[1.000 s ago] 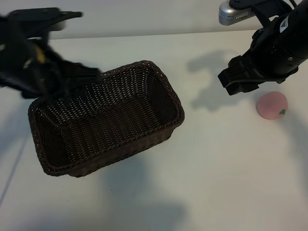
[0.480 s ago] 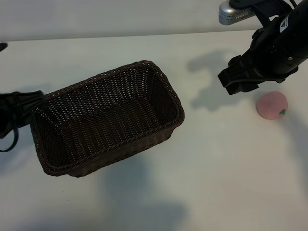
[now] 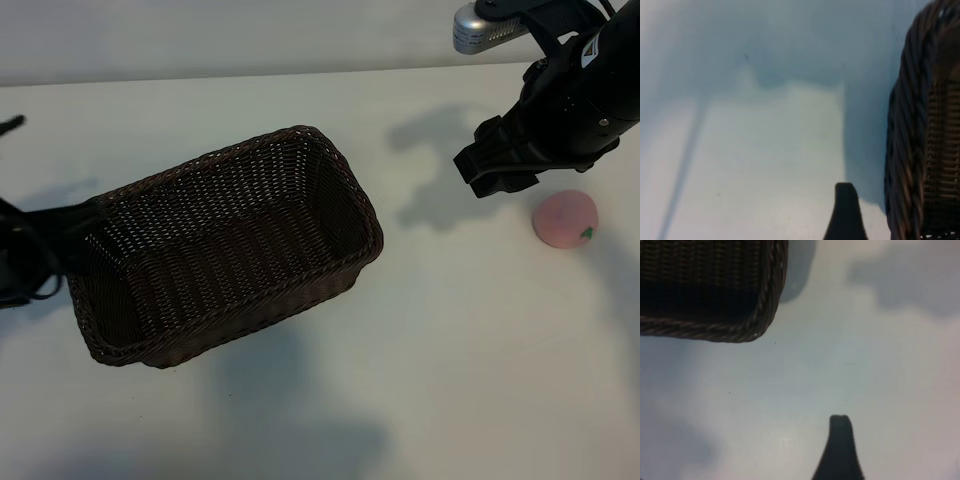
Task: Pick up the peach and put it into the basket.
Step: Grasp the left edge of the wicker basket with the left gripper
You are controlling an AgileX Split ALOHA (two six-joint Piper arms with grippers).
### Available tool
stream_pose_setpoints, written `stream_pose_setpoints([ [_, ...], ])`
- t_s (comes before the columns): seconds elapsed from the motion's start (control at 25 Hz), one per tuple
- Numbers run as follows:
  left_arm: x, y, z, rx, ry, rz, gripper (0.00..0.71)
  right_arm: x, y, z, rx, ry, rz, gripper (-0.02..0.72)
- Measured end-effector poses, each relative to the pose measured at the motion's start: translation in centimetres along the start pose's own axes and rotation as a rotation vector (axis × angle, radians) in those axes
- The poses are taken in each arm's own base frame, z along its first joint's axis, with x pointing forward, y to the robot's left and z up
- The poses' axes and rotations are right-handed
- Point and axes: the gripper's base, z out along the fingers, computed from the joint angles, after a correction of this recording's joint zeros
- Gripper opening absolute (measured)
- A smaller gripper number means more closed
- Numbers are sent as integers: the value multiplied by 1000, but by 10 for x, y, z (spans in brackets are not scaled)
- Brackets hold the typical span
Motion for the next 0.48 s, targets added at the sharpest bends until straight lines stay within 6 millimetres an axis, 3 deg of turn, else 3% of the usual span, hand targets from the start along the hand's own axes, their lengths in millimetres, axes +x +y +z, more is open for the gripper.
stream_pose_setpoints([
  [0.48, -3, -13, 52, -44, 111, 20, 552, 0, 0, 0, 1, 0, -1, 511],
])
